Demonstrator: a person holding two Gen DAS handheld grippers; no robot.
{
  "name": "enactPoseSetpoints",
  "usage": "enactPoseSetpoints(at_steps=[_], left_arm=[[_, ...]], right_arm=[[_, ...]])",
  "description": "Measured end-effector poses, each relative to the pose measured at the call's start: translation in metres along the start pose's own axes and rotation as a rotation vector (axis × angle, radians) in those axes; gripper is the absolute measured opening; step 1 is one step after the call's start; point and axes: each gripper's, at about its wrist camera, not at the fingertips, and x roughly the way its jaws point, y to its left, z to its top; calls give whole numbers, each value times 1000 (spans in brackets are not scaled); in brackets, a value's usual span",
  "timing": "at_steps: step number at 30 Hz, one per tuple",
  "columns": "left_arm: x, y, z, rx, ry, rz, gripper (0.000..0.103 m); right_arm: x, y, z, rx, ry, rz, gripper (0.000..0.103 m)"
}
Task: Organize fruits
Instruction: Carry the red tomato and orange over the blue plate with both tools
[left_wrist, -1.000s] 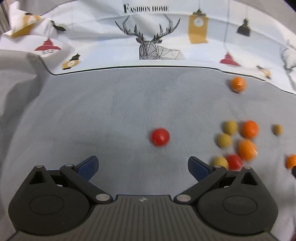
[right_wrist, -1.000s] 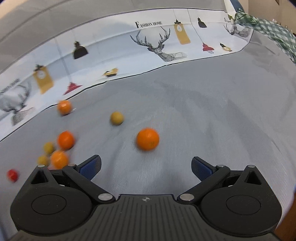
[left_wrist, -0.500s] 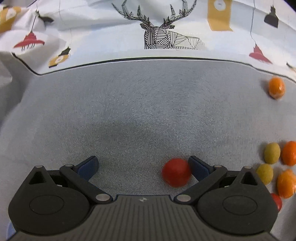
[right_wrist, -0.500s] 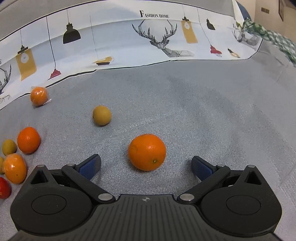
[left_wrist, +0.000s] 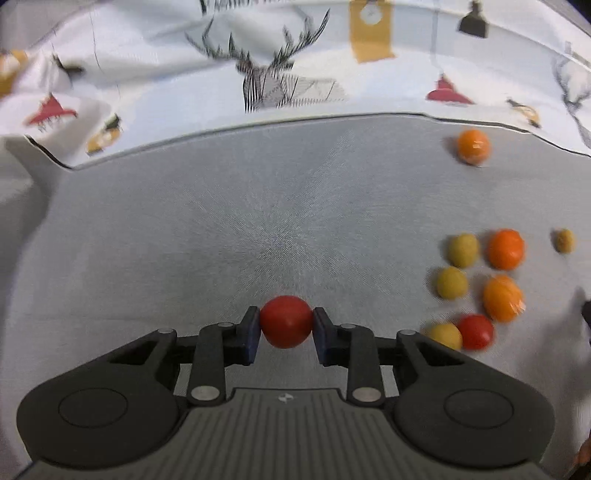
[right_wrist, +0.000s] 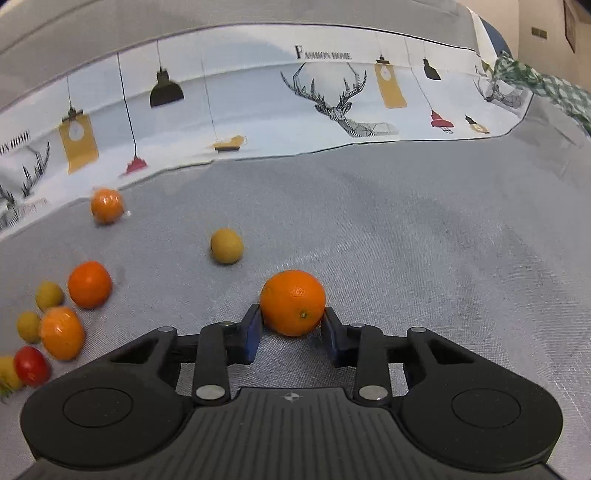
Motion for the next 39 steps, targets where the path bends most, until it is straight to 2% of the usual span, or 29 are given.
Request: enactPoseSetpoints(at_steps=[5, 10, 17, 24, 30, 39], left_arm=[[-70, -1, -28, 55, -55, -3, 34], [-138, 16, -68, 46, -69, -23, 34], [-219, 67, -141, -15, -90, -25, 34], [-265, 123, -206, -108, -111, -13, 34], [-288, 161, -247, -187, -157, -16, 34], [-300, 192, -280, -245, -194, -46, 34]], right_arm=[[-56, -2, 3, 38, 13, 83, 36], [-135, 2, -8, 44, 84, 243, 36], [-240, 32, -20, -30, 138, 461, 36], [-325, 74, -34, -147, 136, 634, 36], [-369, 93, -48, -216, 121, 656, 36], [-404, 113, -58, -285, 83, 638, 36]])
